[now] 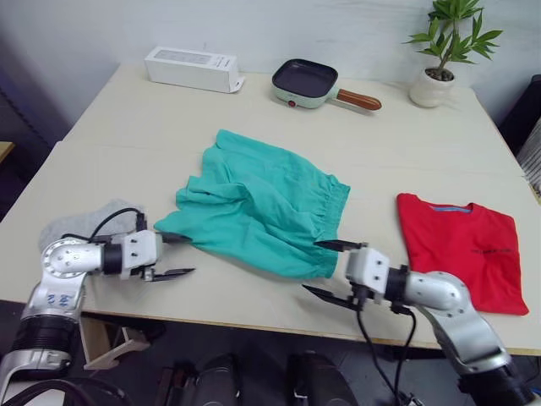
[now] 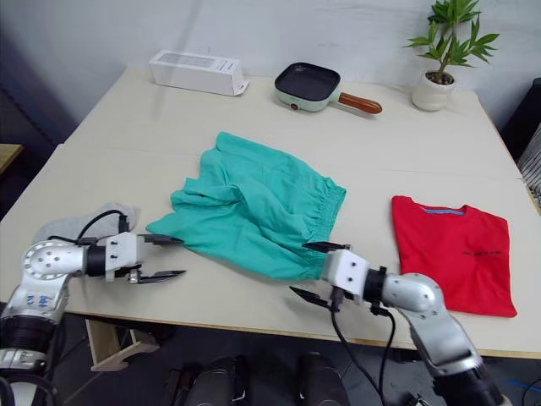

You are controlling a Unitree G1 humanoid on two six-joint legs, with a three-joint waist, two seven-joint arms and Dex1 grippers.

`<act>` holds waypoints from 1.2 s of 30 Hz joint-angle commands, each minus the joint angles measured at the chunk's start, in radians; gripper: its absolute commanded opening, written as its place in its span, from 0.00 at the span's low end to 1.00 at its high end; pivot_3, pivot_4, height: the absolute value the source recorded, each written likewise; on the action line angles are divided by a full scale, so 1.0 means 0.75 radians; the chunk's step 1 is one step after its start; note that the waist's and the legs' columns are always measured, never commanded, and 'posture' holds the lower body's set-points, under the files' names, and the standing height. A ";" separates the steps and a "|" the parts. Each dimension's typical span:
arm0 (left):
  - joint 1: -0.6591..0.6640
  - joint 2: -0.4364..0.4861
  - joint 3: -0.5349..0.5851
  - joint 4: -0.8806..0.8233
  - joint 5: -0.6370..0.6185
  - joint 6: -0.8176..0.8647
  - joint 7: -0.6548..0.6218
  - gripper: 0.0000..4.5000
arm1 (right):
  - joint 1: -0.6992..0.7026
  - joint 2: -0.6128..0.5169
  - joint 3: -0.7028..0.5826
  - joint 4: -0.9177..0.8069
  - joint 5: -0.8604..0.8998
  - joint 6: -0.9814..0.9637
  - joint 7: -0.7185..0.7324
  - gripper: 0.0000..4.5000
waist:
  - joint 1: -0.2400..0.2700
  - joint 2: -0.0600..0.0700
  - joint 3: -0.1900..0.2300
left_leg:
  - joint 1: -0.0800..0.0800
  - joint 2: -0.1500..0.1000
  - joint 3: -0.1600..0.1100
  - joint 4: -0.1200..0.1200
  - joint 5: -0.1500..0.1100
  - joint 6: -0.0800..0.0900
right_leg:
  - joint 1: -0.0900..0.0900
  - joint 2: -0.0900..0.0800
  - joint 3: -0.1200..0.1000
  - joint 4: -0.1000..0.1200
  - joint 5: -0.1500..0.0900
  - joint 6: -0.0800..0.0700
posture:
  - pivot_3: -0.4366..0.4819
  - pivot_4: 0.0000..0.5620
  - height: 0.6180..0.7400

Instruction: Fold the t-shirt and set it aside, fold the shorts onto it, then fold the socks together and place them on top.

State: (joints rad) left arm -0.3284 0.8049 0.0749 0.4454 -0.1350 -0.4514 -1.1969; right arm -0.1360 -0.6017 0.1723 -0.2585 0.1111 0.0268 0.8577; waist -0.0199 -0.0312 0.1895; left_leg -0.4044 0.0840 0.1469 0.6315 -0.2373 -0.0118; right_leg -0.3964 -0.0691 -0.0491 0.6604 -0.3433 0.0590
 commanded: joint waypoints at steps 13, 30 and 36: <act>-0.369 -0.022 -0.213 0.492 0.329 -0.185 0.277 0.75 | -0.178 0.115 0.094 0.189 -0.248 -0.084 -0.182 0.22 | -0.010 0.008 -0.008 | 0.004 -0.002 0.002 0.000 0.001 0.002 | 0.002 0.000 -0.004 0.005 0.001 0.001 | 0.48 0.27 1.00; -0.653 -0.185 -0.393 0.917 0.501 -0.244 0.384 0.93 | -0.196 0.129 -0.095 0.144 0.009 0.024 -0.126 0.00 | 0.025 0.022 -0.025 | 0.005 -0.004 0.004 0.003 0.000 0.006 | 0.004 0.008 -0.004 0.003 0.002 0.004 | 0.48 0.27 1.00; -0.620 -0.198 -0.353 0.902 0.414 -0.205 0.268 0.72 | -0.216 0.136 -0.118 0.144 0.055 0.048 -0.120 0.00 | 0.022 0.024 -0.028 | 0.006 -0.004 0.004 0.003 0.000 0.006 | 0.005 0.008 -0.003 0.003 0.002 0.004 | 0.48 0.27 1.00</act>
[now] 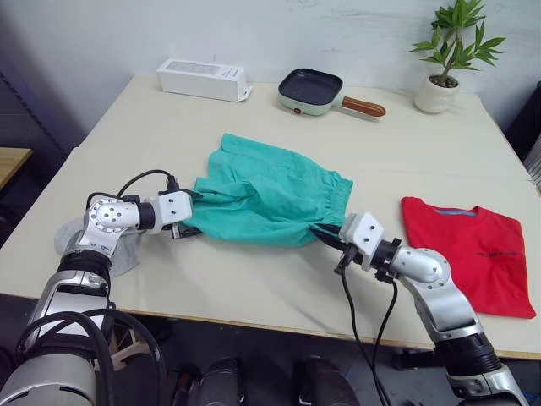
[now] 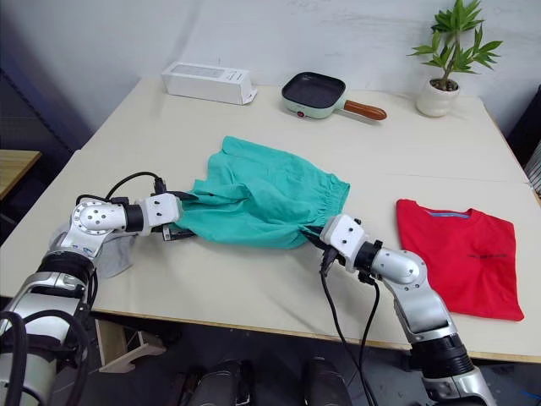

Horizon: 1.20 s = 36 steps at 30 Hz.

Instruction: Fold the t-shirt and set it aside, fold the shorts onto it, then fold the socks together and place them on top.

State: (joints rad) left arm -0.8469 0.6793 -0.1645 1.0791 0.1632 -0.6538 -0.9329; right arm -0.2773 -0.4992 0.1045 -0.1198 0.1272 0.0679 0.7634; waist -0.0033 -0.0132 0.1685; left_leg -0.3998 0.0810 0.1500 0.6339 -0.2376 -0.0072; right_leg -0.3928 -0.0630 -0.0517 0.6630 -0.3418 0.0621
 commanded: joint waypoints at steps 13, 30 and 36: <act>0.192 -0.013 0.163 -0.162 -0.337 0.326 -0.446 0.01 | -0.020 -0.047 -0.024 -0.054 0.115 -0.080 0.182 0.00 | -0.014 0.000 0.000 | -0.001 0.002 0.000 -0.001 0.000 0.000 | -0.001 0.000 0.001 0.000 0.000 0.000 | 0.48 0.27 1.00; 1.084 0.493 0.441 -1.714 -0.881 1.349 -0.630 0.01 | 0.168 -0.428 -0.078 -0.024 0.330 -0.083 0.685 0.00 | -0.056 -0.011 0.009 | -0.004 0.010 -0.003 -0.005 -0.002 -0.007 | -0.004 -0.002 0.007 -0.004 -0.003 -0.006 | 0.48 0.27 1.00; 1.080 0.512 0.433 -1.758 -0.923 1.458 -0.595 0.01 | 0.146 -0.443 -0.083 -0.014 0.346 -0.076 0.747 0.00 | -0.059 -0.010 0.010 | -0.003 0.010 -0.003 -0.005 -0.002 -0.008 | -0.004 -0.002 0.007 -0.004 -0.004 -0.008 | 0.48 0.27 1.00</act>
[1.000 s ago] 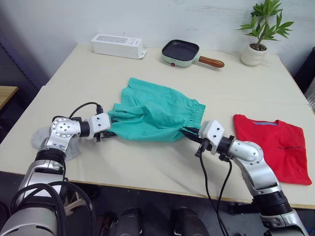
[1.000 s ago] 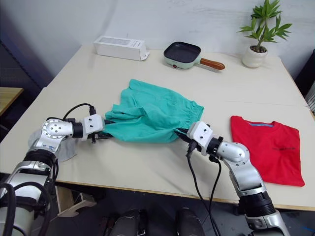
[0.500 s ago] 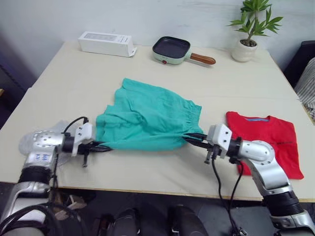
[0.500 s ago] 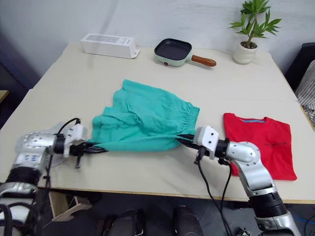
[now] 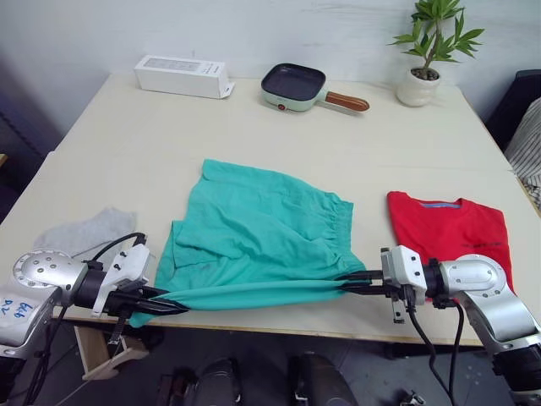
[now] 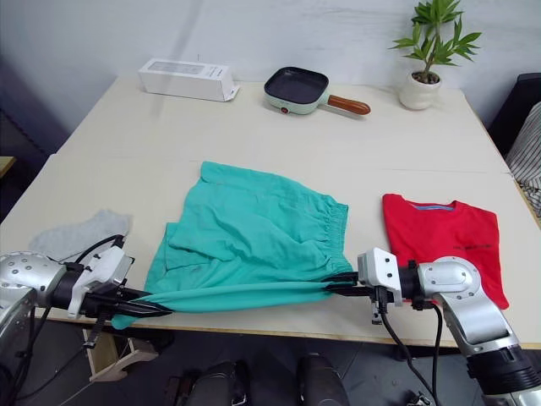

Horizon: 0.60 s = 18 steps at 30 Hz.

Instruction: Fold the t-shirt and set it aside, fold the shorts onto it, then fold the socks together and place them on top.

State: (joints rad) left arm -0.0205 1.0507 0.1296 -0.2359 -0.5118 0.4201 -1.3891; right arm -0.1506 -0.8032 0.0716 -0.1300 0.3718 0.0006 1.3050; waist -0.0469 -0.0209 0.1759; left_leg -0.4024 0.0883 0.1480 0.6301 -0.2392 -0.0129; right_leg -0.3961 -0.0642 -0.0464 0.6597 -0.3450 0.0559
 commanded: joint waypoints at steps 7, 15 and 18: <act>-0.843 -0.211 -0.058 0.609 0.271 -0.395 0.292 0.01 | -0.616 0.061 -0.155 0.431 -0.063 -0.157 -0.186 0.00 | 0.012 0.000 0.009 | -0.001 -0.004 0.001 0.003 0.004 0.000 | 0.000 0.001 -0.001 0.000 0.005 -0.001 | 0.48 0.27 1.00; -1.850 -0.288 -0.102 1.595 0.762 -1.174 1.204 0.01 | -1.444 0.157 -0.211 1.161 -0.346 -0.686 -0.726 0.00 | 0.007 -0.007 0.016 | -0.021 -0.006 0.018 0.003 0.011 -0.010 | -0.031 0.004 0.000 0.006 0.007 0.003 | 0.48 0.27 1.00; -1.967 -0.258 -0.114 1.705 0.815 -1.354 1.296 0.01 | -1.562 0.164 -0.192 1.298 -0.394 -0.852 -0.798 0.00 | 0.001 -0.007 0.016 | -0.030 -0.006 0.030 -0.001 0.006 -0.008 | -0.049 0.001 -0.002 0.011 0.008 0.004 | 0.48 0.27 1.00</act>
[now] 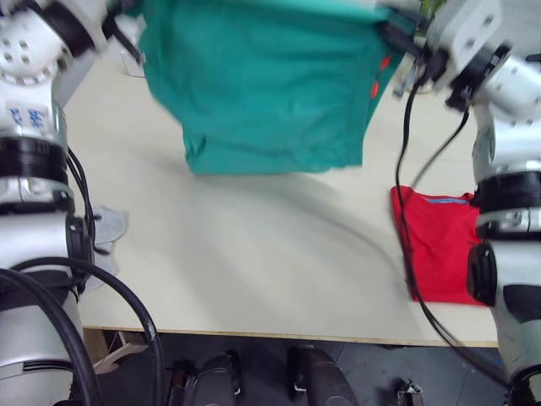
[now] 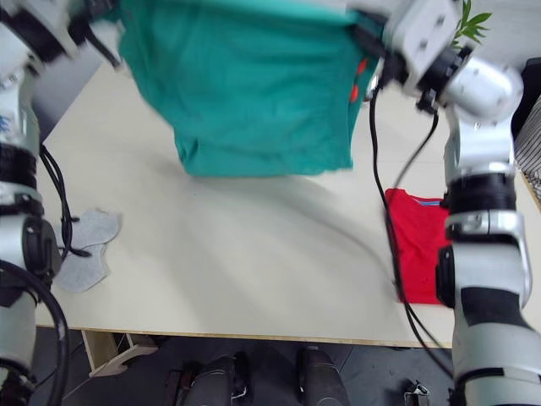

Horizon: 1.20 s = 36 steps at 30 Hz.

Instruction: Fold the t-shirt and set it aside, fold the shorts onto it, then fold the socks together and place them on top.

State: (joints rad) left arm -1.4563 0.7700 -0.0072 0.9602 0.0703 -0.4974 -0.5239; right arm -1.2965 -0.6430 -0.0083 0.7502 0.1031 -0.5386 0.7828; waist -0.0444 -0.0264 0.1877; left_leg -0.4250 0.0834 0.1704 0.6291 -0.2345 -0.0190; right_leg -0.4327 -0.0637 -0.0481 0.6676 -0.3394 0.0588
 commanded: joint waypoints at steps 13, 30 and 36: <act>1.007 0.325 0.201 -0.938 -0.618 0.319 -0.683 0.01 | 0.563 0.027 0.008 -0.140 0.219 -0.116 0.383 0.00 | -0.038 0.000 0.004 | 0.009 0.014 0.009 0.022 -0.009 0.004 | 0.009 0.002 0.006 0.016 -0.002 0.004 | 0.48 0.27 1.00; 2.221 0.665 0.367 -1.921 -1.015 1.420 -0.992 0.01 | 1.537 -0.241 0.029 -0.698 0.391 0.216 0.757 0.00 | -0.011 -0.004 0.006 | 0.035 0.021 0.000 0.022 -0.018 0.000 | 0.033 0.003 0.005 0.012 -0.008 -0.013 | 0.48 0.27 1.00; 1.967 0.651 0.358 -1.826 -1.023 1.420 -0.973 0.01 | 1.667 -0.265 -0.093 -0.911 0.621 0.577 0.644 0.00 | -0.012 -0.004 0.006 | 0.035 0.021 -0.002 0.023 -0.017 -0.002 | 0.032 0.006 0.004 0.013 -0.009 -0.014 | 0.48 0.27 1.00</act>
State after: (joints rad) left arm 0.0800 1.2550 0.2237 -0.4771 -0.7173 0.5860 -1.2584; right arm -0.0540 -0.7978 0.0168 0.0817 0.5101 -0.2157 1.3224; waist -0.0533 -0.0292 0.1920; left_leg -0.3990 0.0991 0.1682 0.6468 -0.2469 -0.0204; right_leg -0.4079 -0.0593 -0.0454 0.6773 -0.3458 0.0477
